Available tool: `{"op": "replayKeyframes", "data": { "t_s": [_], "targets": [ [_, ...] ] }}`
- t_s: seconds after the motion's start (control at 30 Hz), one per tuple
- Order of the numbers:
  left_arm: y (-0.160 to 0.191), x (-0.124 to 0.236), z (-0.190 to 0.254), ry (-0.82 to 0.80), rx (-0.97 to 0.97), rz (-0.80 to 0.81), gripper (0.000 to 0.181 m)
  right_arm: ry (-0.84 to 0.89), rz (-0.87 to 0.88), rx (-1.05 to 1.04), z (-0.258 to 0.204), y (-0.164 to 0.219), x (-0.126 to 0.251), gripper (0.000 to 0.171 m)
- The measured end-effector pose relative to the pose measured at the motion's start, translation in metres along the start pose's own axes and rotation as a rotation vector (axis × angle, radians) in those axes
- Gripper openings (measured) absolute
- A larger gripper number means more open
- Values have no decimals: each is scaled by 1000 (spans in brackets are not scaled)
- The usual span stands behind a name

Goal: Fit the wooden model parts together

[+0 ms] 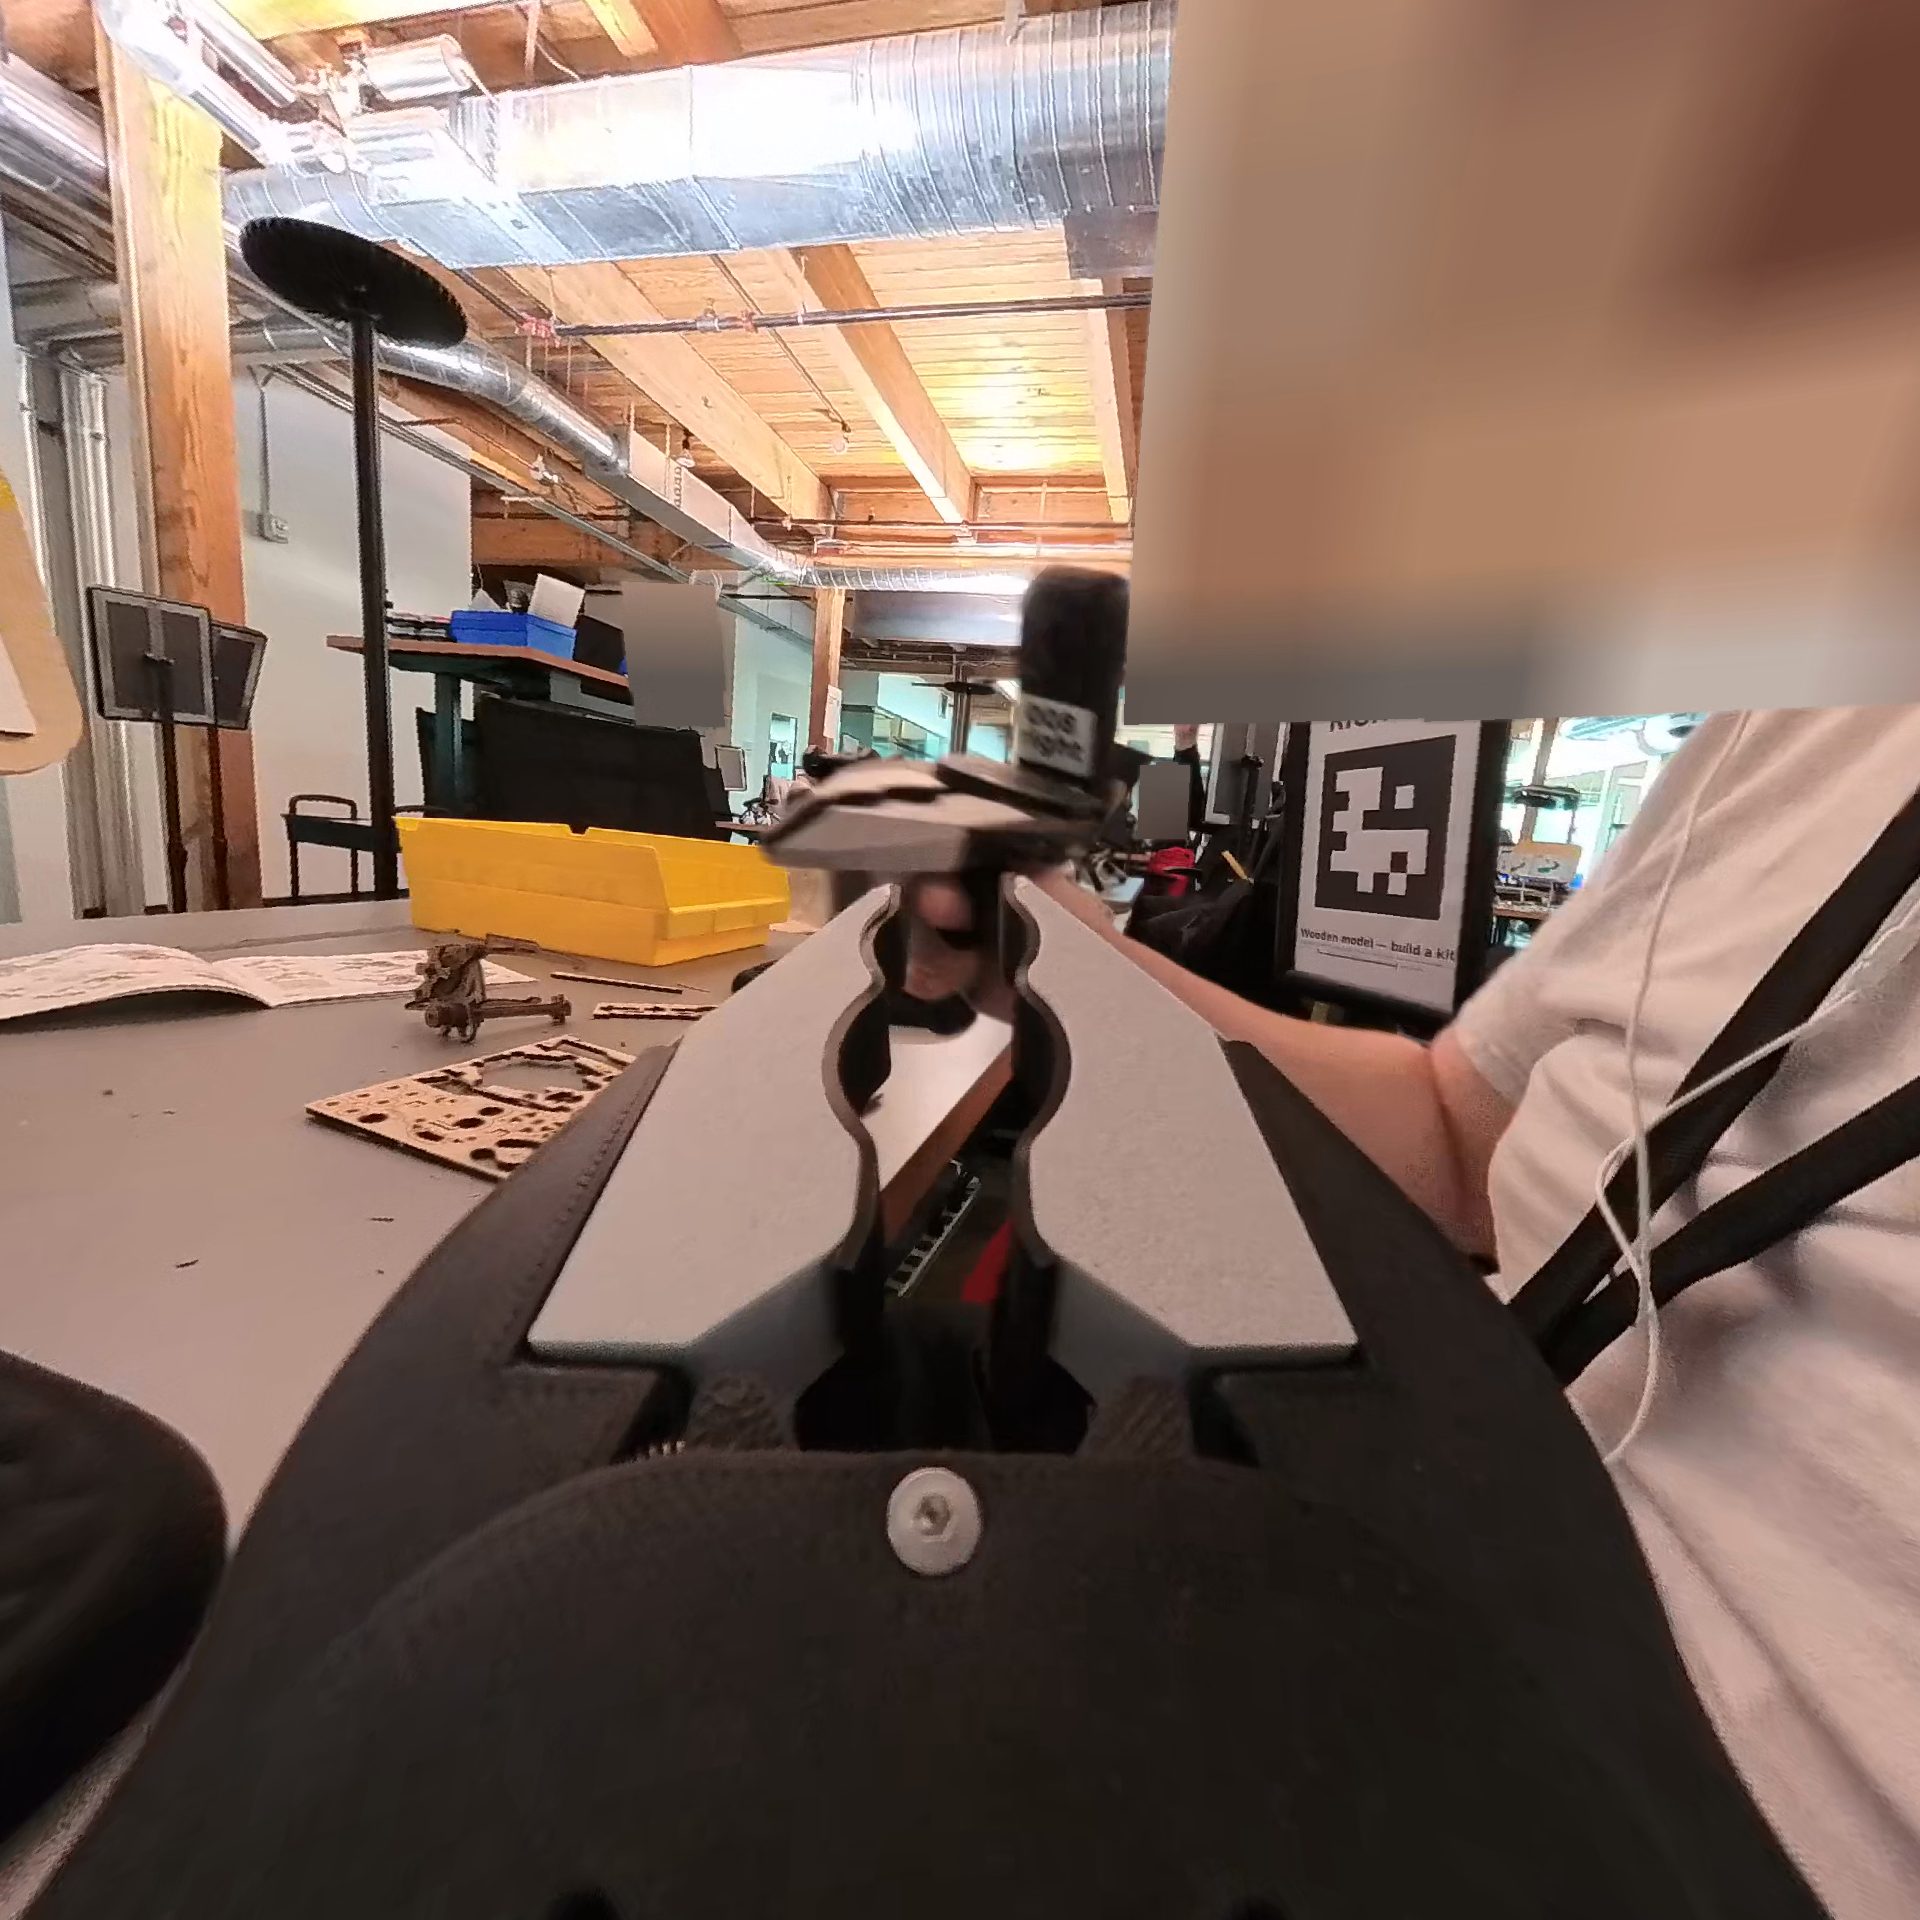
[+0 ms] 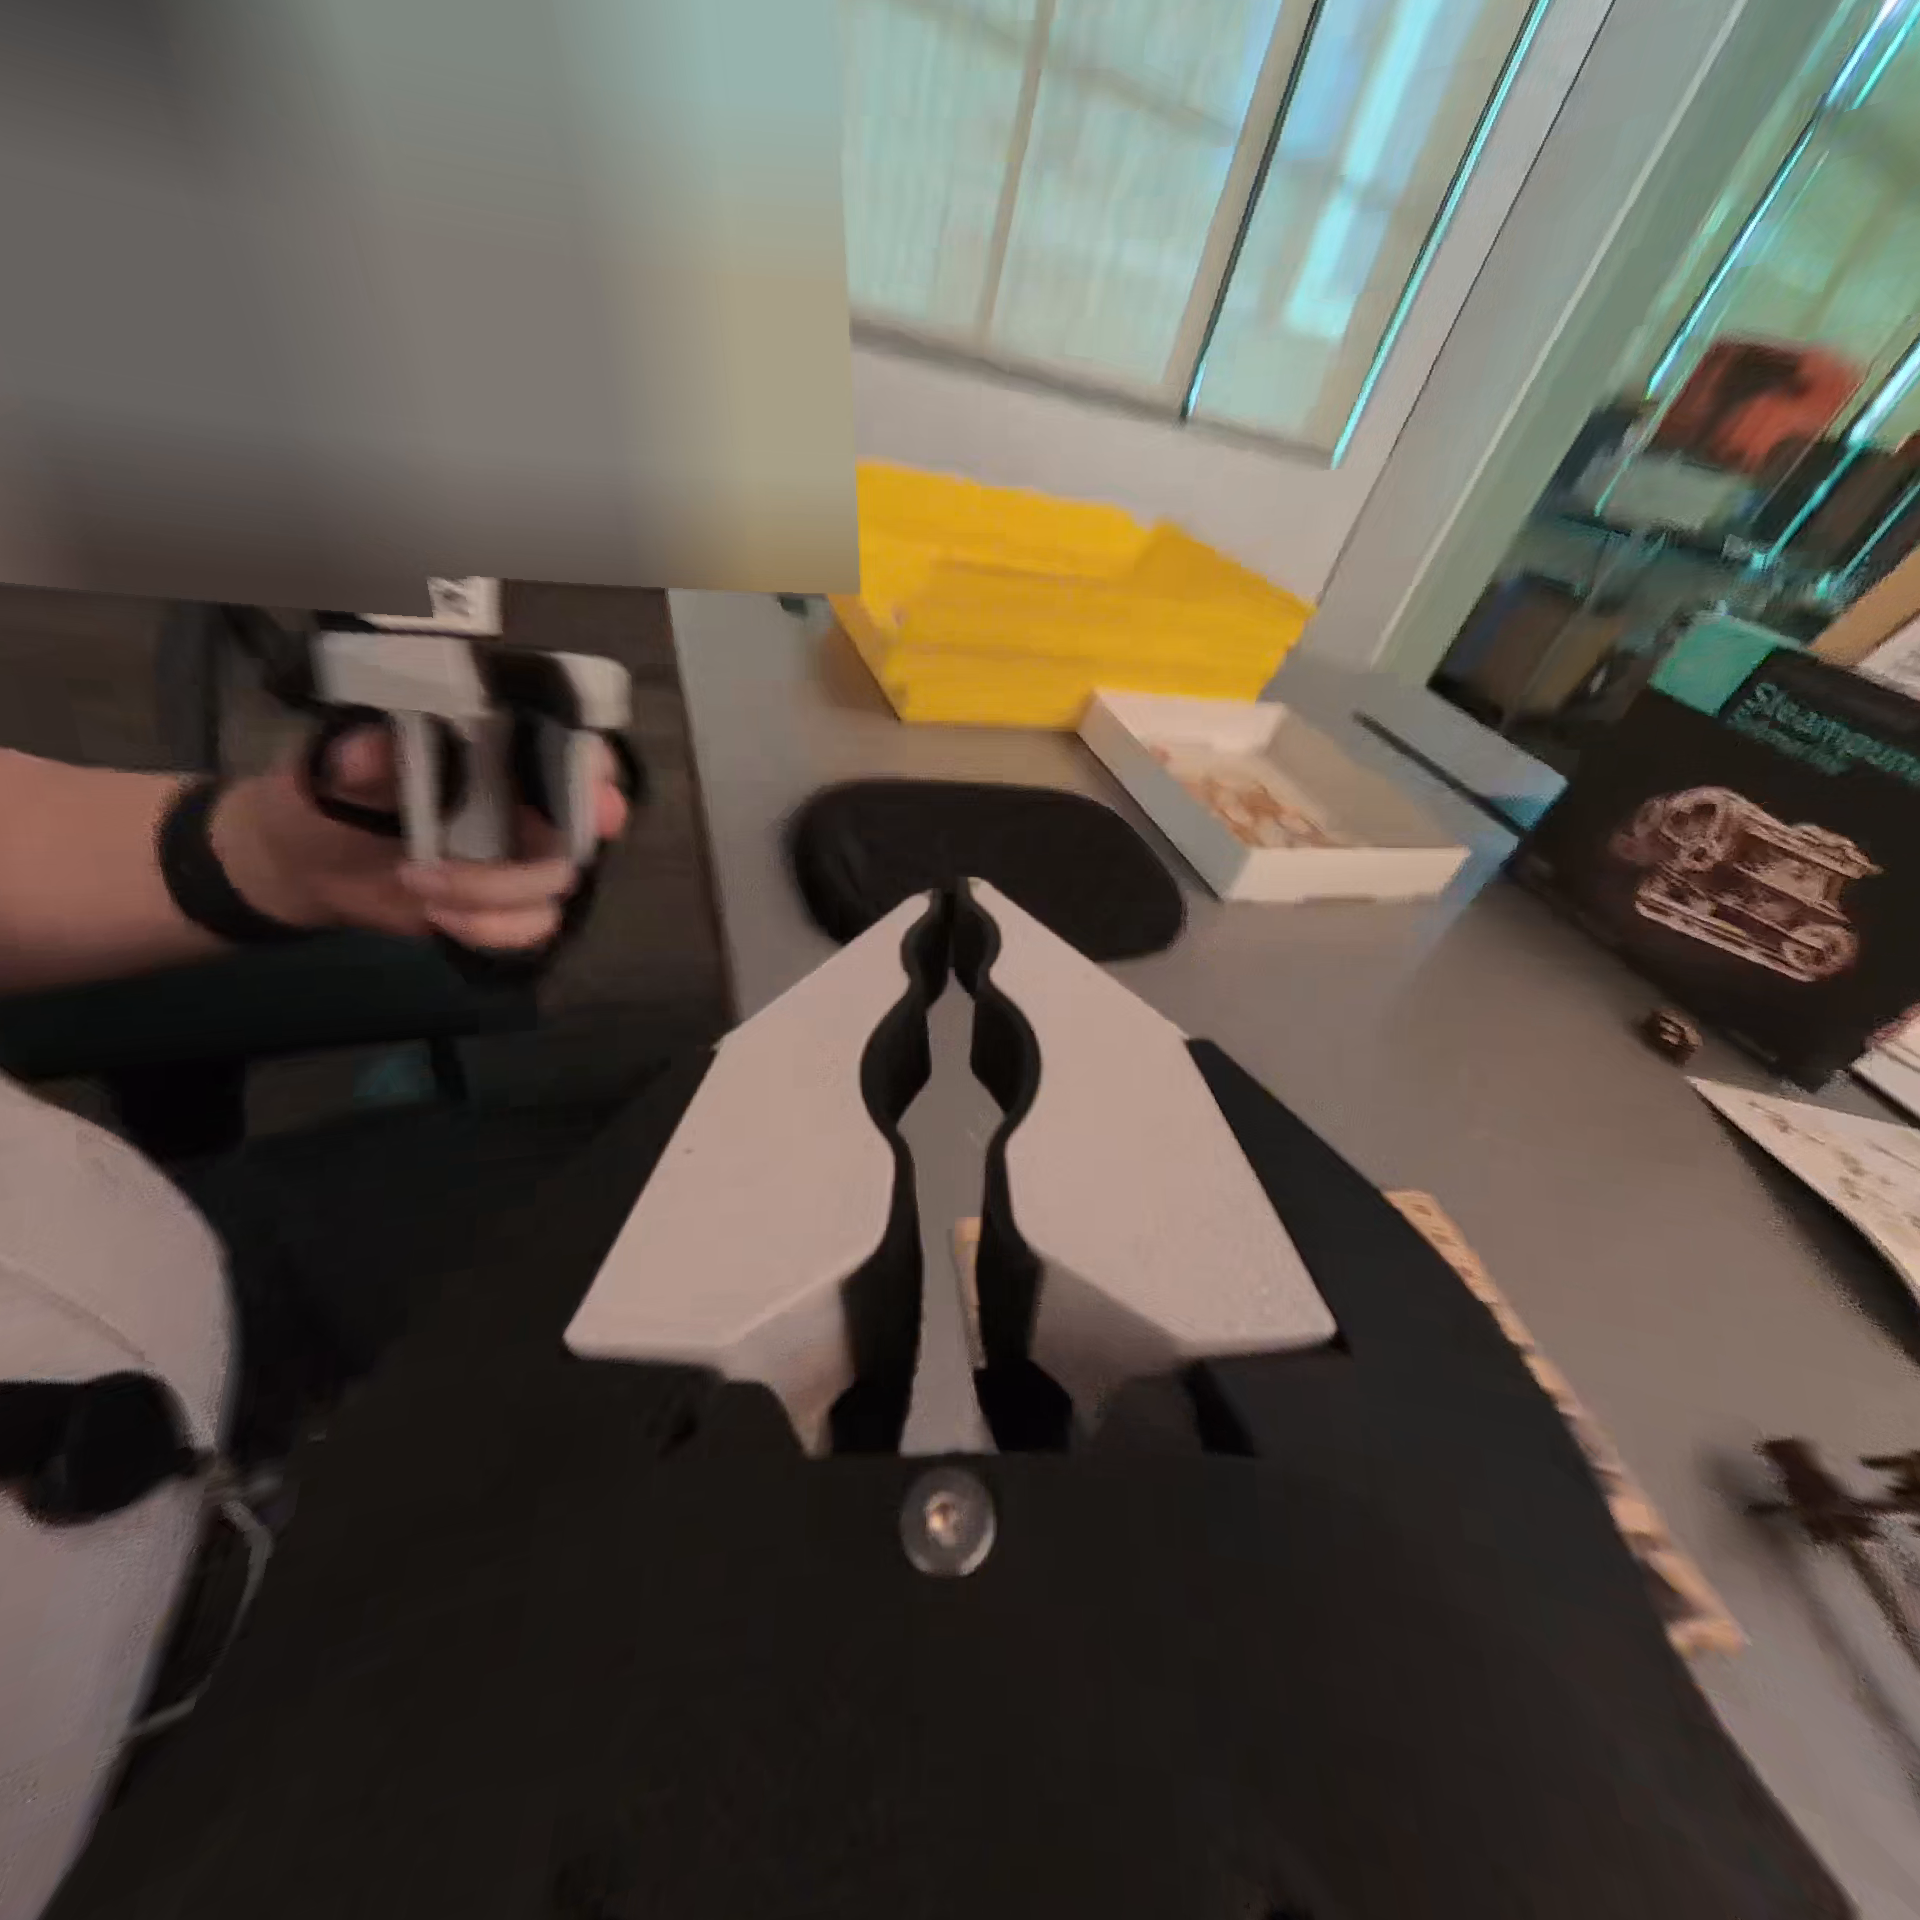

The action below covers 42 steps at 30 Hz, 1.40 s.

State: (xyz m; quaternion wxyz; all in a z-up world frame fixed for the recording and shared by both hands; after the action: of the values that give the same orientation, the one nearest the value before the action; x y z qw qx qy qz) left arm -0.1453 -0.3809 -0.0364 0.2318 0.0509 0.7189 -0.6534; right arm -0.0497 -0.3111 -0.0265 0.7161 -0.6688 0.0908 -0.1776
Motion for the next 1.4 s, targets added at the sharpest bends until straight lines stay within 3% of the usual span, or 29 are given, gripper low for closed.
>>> {"op": "replayKeyframes", "data": {
  "t_s": [0.2,0.37,0.5,0.6,0.9,1.03,1.1,1.27,1.4],
  "targets": [
    [-3,5,-16,-36,8,40,14,182,-292,-28,186,-5,-73,2],
    [-7,13,-36,-60,-4,28,13,302,-591,-86,322,47,-142,10],
    [-13,23,-53,-52,20,37,13,262,-667,-58,361,72,-188,24],
    [-15,34,-68,-78,27,42,13,233,-760,-59,377,92,-203,25],
    [-26,53,-83,-98,59,118,13,256,-912,-155,389,129,-199,24],
    [-26,52,-84,-84,58,131,13,197,-880,-193,374,126,-201,16],
    [-28,51,-82,-77,69,141,13,85,-876,-252,340,117,-201,16],
    [-32,49,-70,-72,31,139,12,-140,-832,-169,234,74,-182,16],
    [-33,46,-60,-50,38,144,11,-173,-1038,-37,190,118,-154,16]
  ]
}}
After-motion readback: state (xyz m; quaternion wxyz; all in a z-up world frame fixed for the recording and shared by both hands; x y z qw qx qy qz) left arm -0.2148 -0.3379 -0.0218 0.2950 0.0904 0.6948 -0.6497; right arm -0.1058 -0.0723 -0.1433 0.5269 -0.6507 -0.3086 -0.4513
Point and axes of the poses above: each gripper's, where its closed fingertips meet, x back along the fingers, y out of its underside, z = x × y across the jaws, the point moved 2 cm from there along x, back along the fingers, and after that the axes turned 8 degrees about -x, right-handed, at the moved point
